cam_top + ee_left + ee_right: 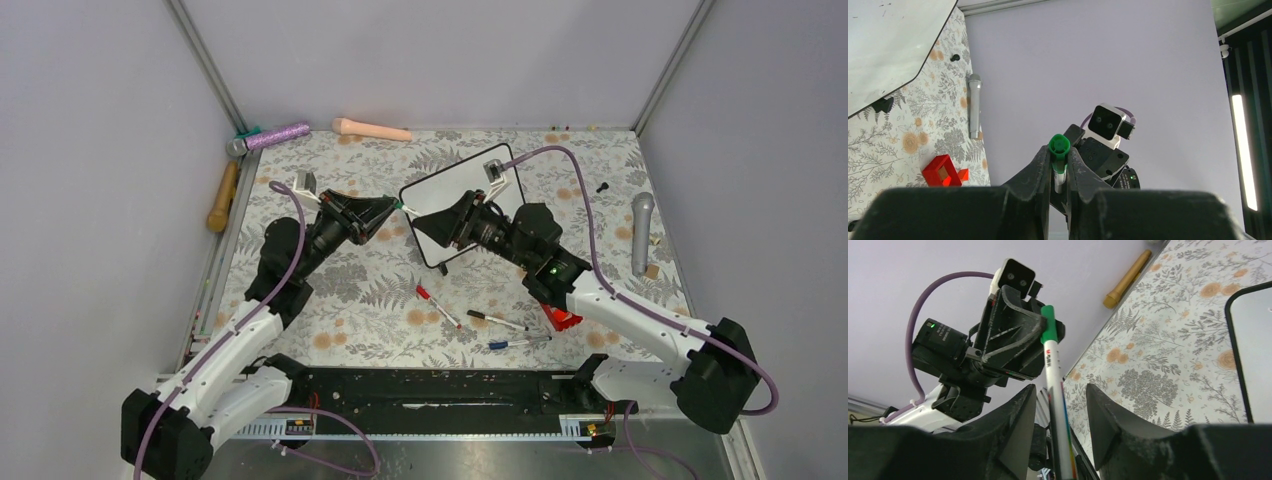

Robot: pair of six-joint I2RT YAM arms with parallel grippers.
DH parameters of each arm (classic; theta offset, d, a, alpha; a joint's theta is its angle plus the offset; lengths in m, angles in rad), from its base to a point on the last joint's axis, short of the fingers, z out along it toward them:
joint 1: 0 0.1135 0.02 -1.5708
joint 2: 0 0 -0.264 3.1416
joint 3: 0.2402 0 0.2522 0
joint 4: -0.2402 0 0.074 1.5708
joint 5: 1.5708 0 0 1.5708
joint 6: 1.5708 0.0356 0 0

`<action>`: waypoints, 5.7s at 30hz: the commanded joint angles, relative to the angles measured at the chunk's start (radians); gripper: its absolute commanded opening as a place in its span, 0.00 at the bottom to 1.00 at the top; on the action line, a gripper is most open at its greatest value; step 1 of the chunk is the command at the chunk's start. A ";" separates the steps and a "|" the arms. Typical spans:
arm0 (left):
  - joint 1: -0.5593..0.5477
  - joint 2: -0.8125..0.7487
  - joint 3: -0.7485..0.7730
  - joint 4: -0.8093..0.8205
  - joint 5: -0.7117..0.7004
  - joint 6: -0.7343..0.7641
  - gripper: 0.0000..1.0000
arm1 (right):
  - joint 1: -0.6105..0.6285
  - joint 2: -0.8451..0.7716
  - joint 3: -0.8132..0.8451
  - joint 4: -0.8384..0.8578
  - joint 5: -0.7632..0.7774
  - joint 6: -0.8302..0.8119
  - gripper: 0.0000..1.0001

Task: Write a sentence on the whiteboard
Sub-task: Open the pen cap from the whiteboard marker, then place the pen cap at the center of the board, then hold the whiteboard on the whiteboard stand.

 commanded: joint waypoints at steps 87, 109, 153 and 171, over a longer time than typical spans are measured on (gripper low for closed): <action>-0.175 0.404 -0.082 -0.442 -0.252 0.622 0.00 | 0.018 -0.259 0.098 -0.971 0.400 -0.473 0.00; -0.175 0.386 -0.099 -0.432 -0.186 0.700 0.31 | 0.018 -0.136 0.252 -1.216 0.434 -0.246 0.00; -0.176 -0.235 -0.463 -0.063 -0.254 0.954 0.98 | 0.018 -0.287 0.197 -1.143 0.504 -0.127 0.00; -0.148 0.024 -0.369 0.191 -0.230 0.925 0.99 | -0.068 -0.100 0.355 -0.995 0.385 -0.489 0.00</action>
